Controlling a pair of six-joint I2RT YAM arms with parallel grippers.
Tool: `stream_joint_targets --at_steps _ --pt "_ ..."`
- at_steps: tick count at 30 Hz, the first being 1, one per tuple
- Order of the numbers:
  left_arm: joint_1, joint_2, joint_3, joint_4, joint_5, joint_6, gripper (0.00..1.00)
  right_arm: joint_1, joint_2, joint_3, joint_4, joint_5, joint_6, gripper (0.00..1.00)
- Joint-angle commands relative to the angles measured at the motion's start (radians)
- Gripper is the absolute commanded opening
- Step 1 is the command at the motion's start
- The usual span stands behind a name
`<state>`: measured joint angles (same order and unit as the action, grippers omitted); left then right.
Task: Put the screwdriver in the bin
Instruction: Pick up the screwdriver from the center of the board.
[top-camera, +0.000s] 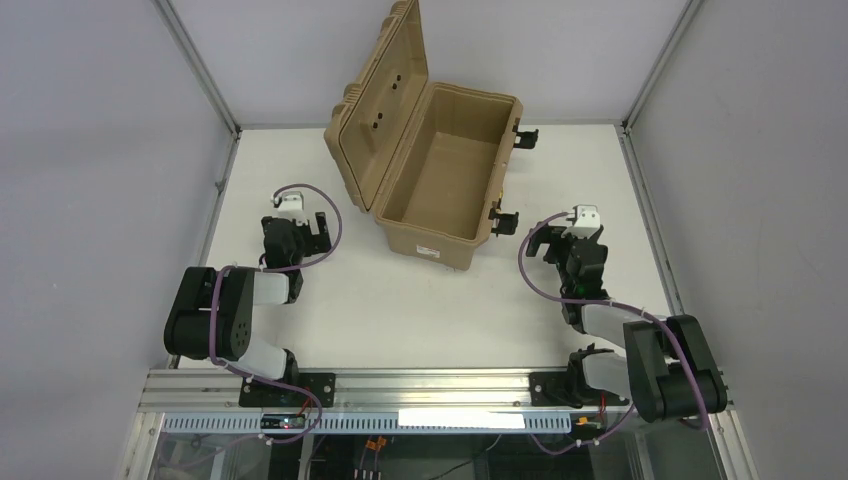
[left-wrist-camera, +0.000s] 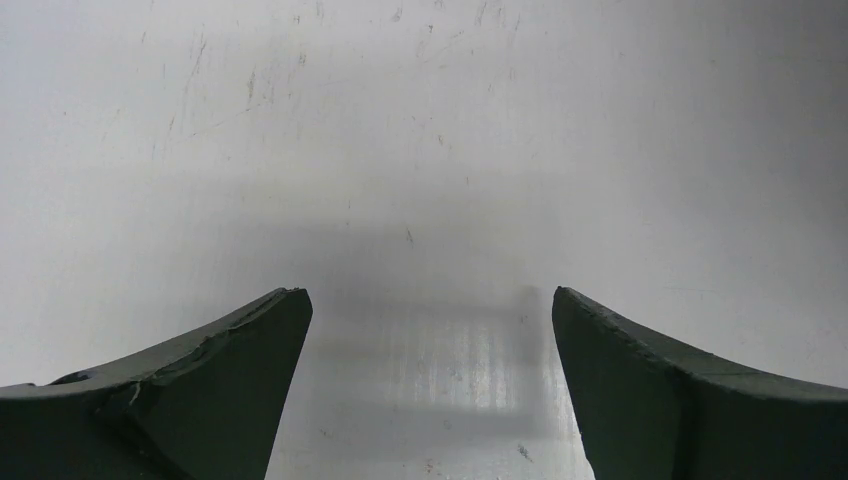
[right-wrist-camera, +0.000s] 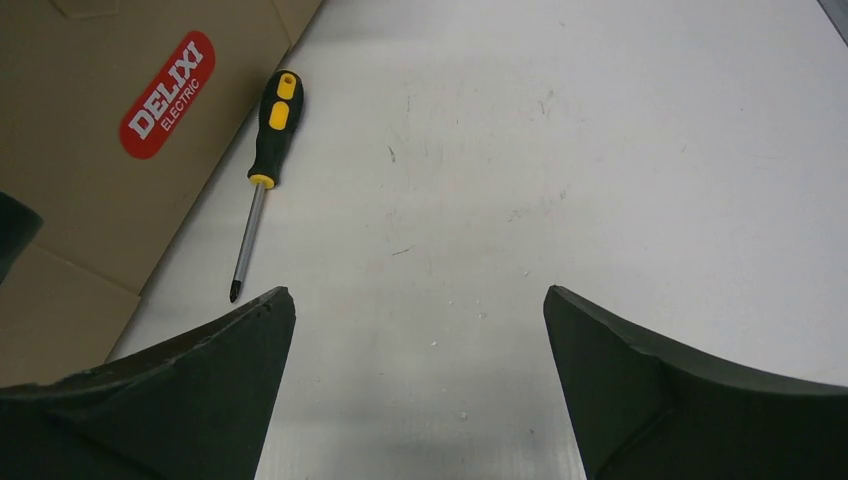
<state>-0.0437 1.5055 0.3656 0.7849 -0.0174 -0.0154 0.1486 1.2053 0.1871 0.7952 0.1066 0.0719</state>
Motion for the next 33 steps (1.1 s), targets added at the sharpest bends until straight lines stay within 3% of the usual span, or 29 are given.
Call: stream_joint_targets --at_steps 1,19,33 --pt "0.014 -0.002 0.007 0.034 0.016 -0.016 0.99 0.01 0.002 0.043 0.019 0.023 -0.012 0.99" --pt "0.019 0.001 0.013 0.027 0.08 -0.003 0.99 0.011 -0.072 0.043 -0.037 0.122 0.01 0.99" --pt "0.021 0.001 0.013 0.027 0.082 -0.003 0.99 0.011 -0.358 0.341 -0.6 0.126 -0.06 0.99"
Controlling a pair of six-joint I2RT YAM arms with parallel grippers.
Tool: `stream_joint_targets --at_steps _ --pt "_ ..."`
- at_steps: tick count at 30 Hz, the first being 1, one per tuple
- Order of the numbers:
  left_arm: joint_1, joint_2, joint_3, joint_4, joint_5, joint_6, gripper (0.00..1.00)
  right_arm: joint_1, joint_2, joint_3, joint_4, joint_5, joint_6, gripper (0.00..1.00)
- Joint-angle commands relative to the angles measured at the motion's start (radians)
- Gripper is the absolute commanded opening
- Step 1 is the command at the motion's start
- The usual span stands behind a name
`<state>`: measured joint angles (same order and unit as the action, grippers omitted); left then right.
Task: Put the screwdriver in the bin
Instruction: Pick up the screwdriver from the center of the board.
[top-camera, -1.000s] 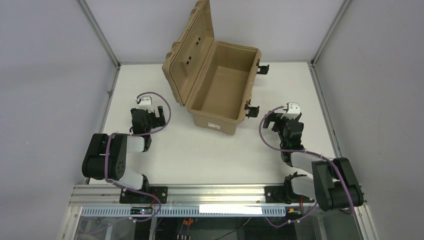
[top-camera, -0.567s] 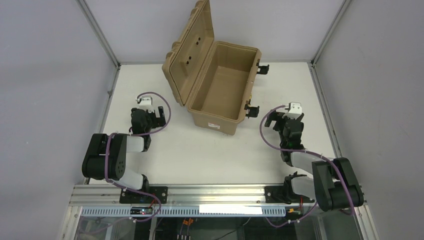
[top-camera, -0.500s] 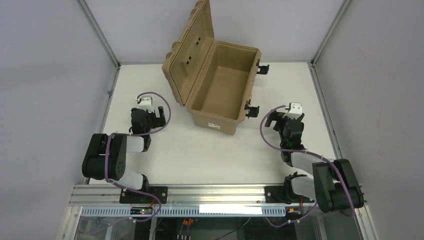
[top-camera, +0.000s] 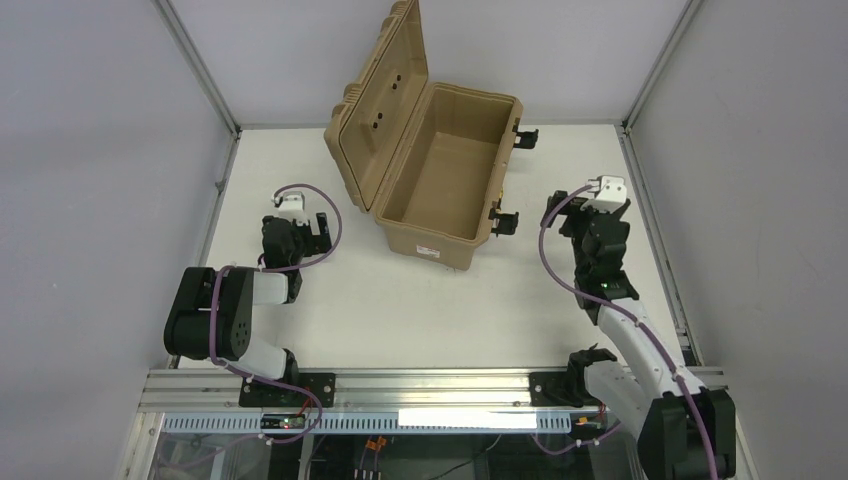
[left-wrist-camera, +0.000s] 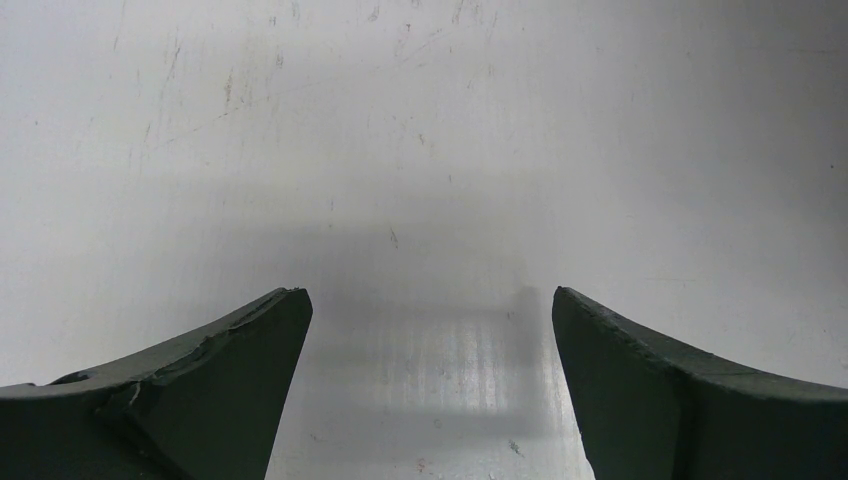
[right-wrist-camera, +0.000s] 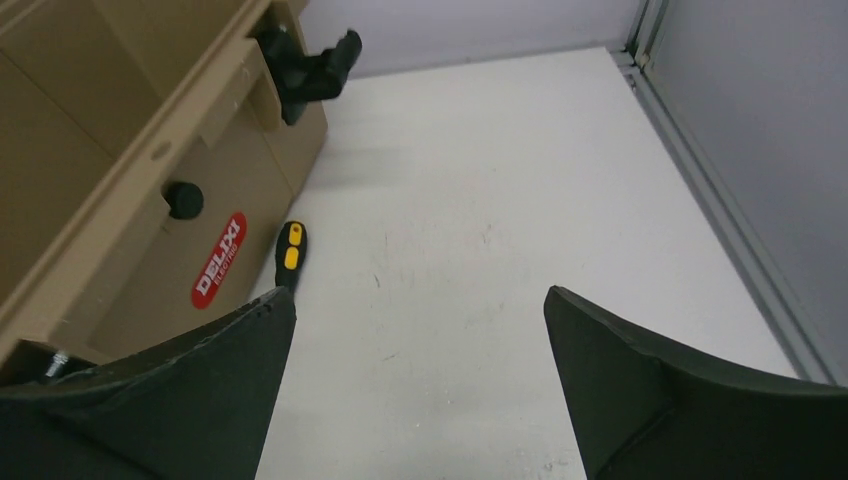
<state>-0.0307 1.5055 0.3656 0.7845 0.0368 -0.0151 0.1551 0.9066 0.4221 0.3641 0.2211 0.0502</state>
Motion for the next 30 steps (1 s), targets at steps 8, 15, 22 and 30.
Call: stream_joint_targets --at_steps 8,15,22,30 --pt "0.008 0.001 0.013 0.027 0.028 -0.003 0.99 0.004 -0.077 0.396 -0.489 0.047 -0.043 0.99" --pt "0.008 0.001 0.013 0.027 0.028 -0.003 0.99 0.004 -0.033 0.645 -0.679 0.041 -0.074 0.99" --pt "0.009 0.001 0.013 0.027 0.029 -0.004 0.99 0.004 0.025 0.862 -0.814 0.062 -0.059 0.99" --pt "0.015 0.0 0.01 0.03 0.043 -0.006 0.99 0.004 0.05 1.008 -0.913 0.071 -0.055 0.99"
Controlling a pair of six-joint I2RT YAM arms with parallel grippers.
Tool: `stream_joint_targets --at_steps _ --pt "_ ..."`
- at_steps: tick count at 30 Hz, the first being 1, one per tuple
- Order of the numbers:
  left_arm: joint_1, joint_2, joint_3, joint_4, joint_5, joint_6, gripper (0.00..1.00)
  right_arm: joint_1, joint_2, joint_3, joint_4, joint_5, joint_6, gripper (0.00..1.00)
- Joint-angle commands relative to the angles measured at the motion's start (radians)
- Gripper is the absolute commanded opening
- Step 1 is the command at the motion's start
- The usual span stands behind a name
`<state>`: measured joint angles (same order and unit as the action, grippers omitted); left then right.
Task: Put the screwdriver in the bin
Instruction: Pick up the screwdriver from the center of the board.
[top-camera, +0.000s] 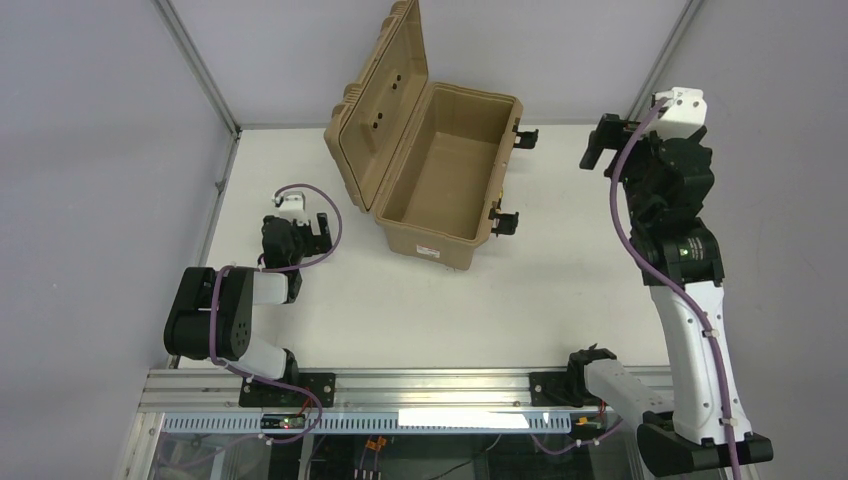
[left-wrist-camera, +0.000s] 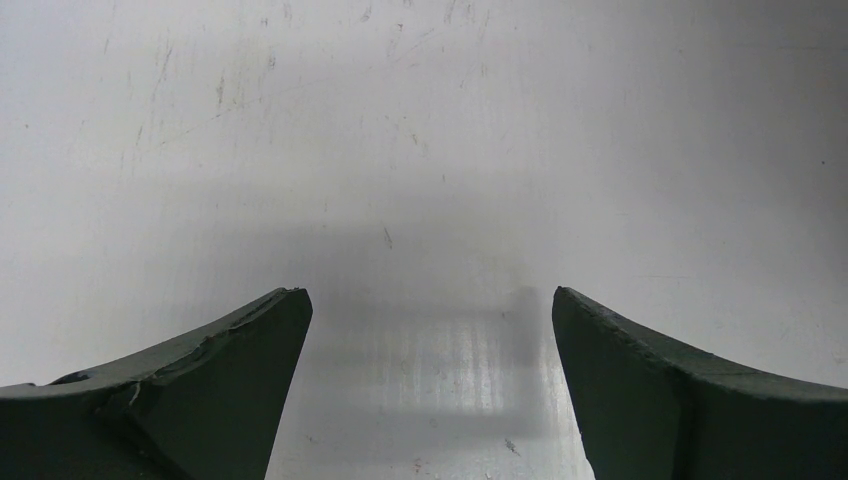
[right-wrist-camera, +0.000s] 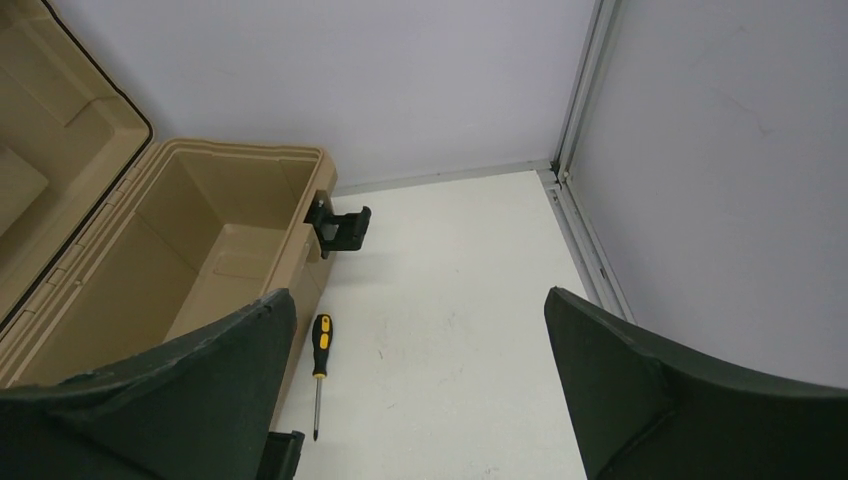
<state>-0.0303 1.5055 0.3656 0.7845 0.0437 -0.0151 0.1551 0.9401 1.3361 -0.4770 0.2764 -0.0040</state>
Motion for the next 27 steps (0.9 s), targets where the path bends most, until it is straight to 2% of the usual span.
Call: stream_joint_targets --at_steps 1,16,27 --pt "0.015 0.0 0.011 0.03 0.037 -0.006 0.99 0.004 0.025 0.113 -0.085 0.013 0.002 0.99" --pt "0.02 -0.001 0.009 0.035 0.047 -0.008 0.99 0.004 0.128 0.207 -0.202 -0.001 0.034 0.99" --pt "0.021 -0.001 0.008 0.035 0.05 -0.008 0.99 -0.004 0.272 0.231 -0.242 -0.037 0.078 0.99"
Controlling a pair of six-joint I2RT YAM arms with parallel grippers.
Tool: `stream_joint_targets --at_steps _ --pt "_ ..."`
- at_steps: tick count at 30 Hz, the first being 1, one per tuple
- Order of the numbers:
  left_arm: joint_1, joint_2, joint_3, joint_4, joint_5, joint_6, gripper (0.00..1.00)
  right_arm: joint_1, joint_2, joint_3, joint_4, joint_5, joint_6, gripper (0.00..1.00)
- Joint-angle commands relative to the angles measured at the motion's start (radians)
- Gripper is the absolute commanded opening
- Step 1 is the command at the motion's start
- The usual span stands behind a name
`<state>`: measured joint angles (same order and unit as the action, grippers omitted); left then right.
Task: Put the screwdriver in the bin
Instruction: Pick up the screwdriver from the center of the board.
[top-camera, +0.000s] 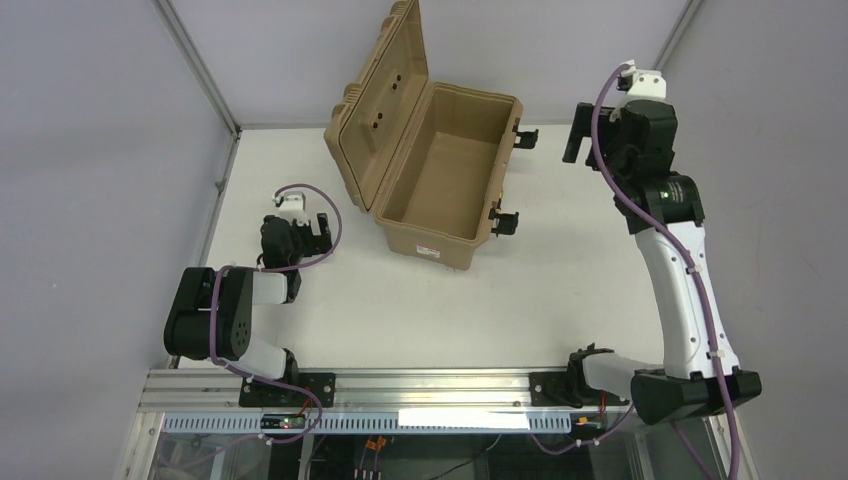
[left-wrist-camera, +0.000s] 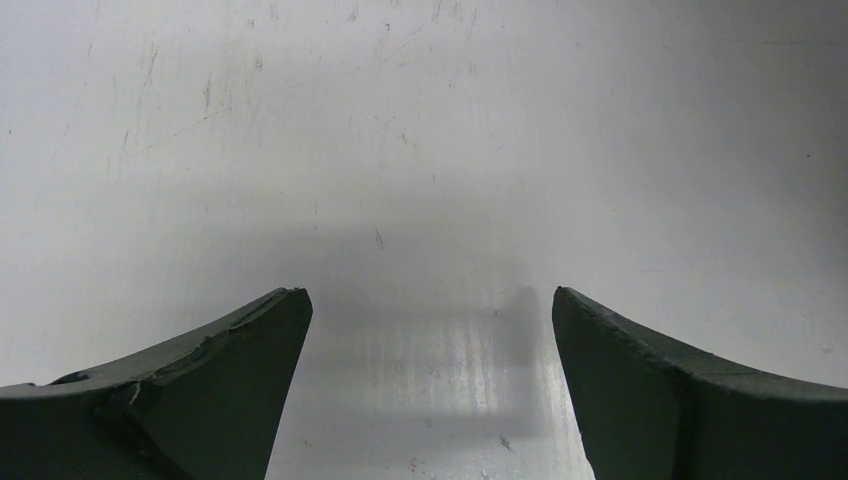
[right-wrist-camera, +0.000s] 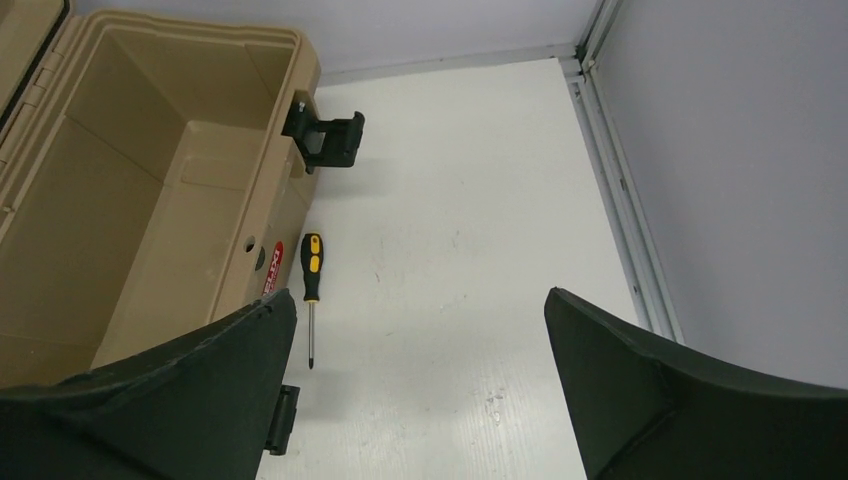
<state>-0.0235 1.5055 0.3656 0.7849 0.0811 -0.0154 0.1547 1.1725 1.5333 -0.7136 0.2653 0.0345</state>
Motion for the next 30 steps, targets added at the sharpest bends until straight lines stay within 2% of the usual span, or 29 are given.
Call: stream_joint_targets --at_steps 1,18,30 --pt "0.015 -0.001 0.009 0.034 0.013 -0.008 0.99 -0.005 0.053 0.032 -0.004 -0.033 0.046 0.99" --pt "0.016 -0.001 0.008 0.036 0.012 -0.009 0.99 -0.021 0.336 0.02 0.037 -0.156 0.155 0.95" --pt "0.016 -0.001 0.007 0.036 0.013 -0.009 0.99 -0.021 0.507 -0.102 0.146 -0.215 0.202 0.9"
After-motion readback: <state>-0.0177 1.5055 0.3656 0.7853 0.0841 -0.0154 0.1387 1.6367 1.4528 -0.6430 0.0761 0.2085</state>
